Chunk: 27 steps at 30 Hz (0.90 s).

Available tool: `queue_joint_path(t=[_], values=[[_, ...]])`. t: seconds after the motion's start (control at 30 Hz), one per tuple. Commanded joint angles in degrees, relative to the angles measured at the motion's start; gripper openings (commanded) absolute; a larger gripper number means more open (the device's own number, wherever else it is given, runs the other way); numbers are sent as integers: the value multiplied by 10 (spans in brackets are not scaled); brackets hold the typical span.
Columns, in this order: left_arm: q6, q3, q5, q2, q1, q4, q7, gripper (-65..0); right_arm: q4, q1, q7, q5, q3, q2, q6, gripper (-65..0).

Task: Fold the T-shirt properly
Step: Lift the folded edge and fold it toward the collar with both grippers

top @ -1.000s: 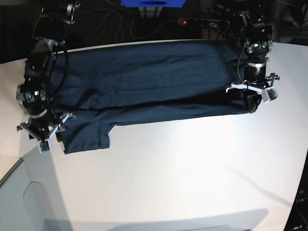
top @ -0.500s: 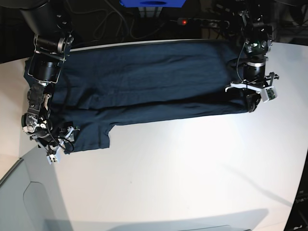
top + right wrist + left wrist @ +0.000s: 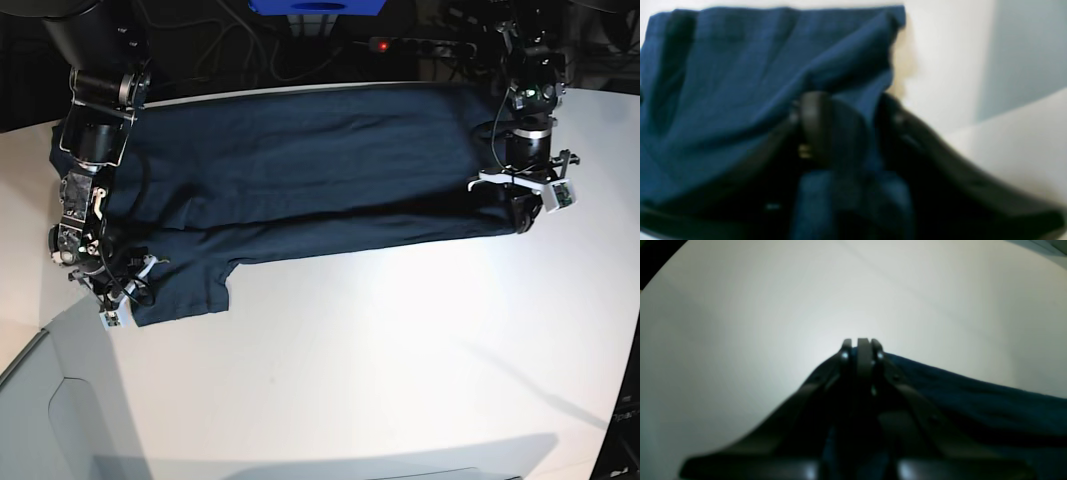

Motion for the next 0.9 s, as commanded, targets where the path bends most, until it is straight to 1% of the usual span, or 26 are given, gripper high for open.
queue_joint_path(t=[0.0, 0.03, 0.13, 0.17, 0.23, 0.37, 0.47, 0.63, 0.77, 0.87], values=[[0, -3, -1, -4, -2, 10, -16, -650, 3, 6, -18, -6, 0, 4, 15, -616], [0, -3, -1, -4, -3, 10, -16, -650, 4, 6, -18, -6, 2, 4, 15, -650], [0, -3, -1, -4, -4, 10, -16, -650, 14, 6, -18, -4, 3, 5, 15, -640], [0, -3, -1, -4, -5, 10, -16, -650, 27, 1, -19, -4, 4, 5, 15, -647], [0, -3, -1, -4, -5, 10, -16, -650, 76, -24, -19, -4, 4, 5, 15, -649], [0, -3, -1, -6, -6, 11, -16, -650, 215, -79, -23, -4, 4, 0, 15, -648], [0, -3, -1, -6, -6, 14, -16, -650, 307, -118, -24, -3, 5, -10, 15, -648], [0, -3, -3, -7, -6, 15, -16, -650, 431, -179, -24, -3, 5, -16, 15, -648], [0, -4, -3, -7, -6, 15, -16, -650, 506, -222, -24, -3, 5, -17, 15, -648], [0, -4, -3, -7, -2, 16, -16, -650, 561, -259, -24, -3, 13, -29, 15, -648]])
